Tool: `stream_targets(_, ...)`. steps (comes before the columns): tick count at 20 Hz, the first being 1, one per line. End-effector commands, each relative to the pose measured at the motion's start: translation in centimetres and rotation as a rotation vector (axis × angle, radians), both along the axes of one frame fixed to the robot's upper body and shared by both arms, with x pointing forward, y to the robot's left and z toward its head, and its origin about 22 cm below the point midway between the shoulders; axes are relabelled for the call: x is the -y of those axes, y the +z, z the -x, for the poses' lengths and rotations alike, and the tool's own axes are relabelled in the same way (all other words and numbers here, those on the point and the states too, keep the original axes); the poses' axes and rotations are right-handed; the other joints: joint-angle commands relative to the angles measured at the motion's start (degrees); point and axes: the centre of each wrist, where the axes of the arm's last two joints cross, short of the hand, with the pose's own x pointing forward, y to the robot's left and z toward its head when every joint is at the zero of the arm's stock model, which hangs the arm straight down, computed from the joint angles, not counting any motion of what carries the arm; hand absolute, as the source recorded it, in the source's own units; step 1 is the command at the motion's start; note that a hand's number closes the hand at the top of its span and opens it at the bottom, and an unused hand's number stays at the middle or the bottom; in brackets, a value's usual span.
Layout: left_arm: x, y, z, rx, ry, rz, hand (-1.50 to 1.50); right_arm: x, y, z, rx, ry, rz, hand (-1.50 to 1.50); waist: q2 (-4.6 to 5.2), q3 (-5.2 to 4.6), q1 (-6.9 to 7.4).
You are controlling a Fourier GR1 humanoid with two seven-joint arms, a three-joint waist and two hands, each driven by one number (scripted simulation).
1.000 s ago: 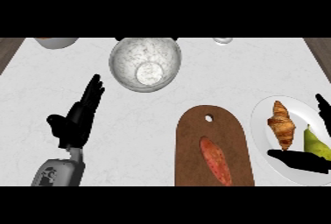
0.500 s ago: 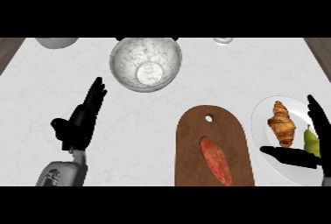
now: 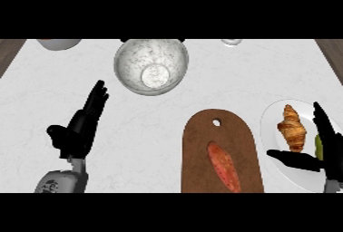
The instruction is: Pick the croissant from the plate and place it in the bowl
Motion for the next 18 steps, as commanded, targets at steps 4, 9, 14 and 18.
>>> stream_targets(4, -0.6, 2.5, -0.3, 0.011, 0.019, -0.020, 0.00, 2.0, -1.5, -0.6, -0.054, -0.036, 0.064, -1.50, -0.02, 0.01, 0.05)
stream_targets(9, -2.1, 0.6, -0.5, -0.024, 0.000, 0.007, 0.00, 2.0, -3.3, -1.8, -0.126, -0.086, 0.149, -1.50, 0.03, 0.01, 0.13)
stream_targets(14, 0.4, -1.0, 0.5, -0.003, -0.011, 0.006, 0.00, 1.3, -4.5, -3.8, -0.141, -0.027, 0.117, -1.50, 0.03, 0.01, 0.13)
stream_targets(18, -0.1, 0.8, 0.2, -0.001, -0.005, 0.013, 0.00, 1.7, -3.8, -2.7, -0.162, 0.110, 0.220, 1.50, -0.08, 0.00, 0.16)
